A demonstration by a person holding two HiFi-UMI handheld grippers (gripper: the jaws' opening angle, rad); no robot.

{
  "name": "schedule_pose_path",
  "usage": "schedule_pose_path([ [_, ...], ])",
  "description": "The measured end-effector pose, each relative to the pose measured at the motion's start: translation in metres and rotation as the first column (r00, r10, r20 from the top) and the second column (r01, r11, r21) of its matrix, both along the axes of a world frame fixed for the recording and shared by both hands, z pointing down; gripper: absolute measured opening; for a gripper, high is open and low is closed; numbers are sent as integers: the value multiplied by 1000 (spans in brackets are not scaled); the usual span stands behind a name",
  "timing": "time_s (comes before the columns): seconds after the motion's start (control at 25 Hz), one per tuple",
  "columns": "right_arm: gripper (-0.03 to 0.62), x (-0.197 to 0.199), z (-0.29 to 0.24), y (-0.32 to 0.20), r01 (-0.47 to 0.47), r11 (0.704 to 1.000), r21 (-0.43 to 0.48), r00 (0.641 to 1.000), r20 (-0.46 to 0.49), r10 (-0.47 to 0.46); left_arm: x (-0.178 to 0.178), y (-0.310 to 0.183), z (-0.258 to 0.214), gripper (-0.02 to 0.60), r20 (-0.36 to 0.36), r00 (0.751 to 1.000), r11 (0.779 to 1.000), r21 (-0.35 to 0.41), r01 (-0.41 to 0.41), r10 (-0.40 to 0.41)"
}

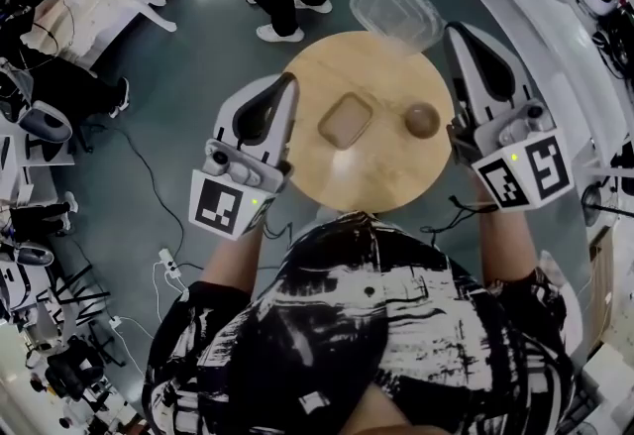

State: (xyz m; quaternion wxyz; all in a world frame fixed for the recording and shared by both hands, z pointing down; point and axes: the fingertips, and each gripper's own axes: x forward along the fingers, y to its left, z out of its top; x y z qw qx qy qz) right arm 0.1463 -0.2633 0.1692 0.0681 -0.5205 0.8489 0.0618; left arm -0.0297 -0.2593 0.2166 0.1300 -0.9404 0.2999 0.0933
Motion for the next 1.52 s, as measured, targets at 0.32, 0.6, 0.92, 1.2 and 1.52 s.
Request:
schedule_pose_path([
  [0.32,0,-2,-2,3,-6,999,49,1000,2,5,-1,-2,-1,0,7,1000,1000,-3,2,-2],
  [0.6,0,-3,8,4,-7,999,51,1000,-8,8,2,-14,-7,0,13,1000,999,-40,19,-18],
  [0.92,0,-1,6,5,-9,999,51,1000,-20,10,12,-32,-24,0,62,998,997,-62,37,-33],
  [1.2,0,-9,10,1,-15,999,45,1000,-25,16,7,-42,-27,0,85,995,995,-81,54,-47],
  [1.52,0,-14,10,1,-16,999,47,1000,-24,18,5,-42,-25,0,94,994,995,-82,56,-49],
])
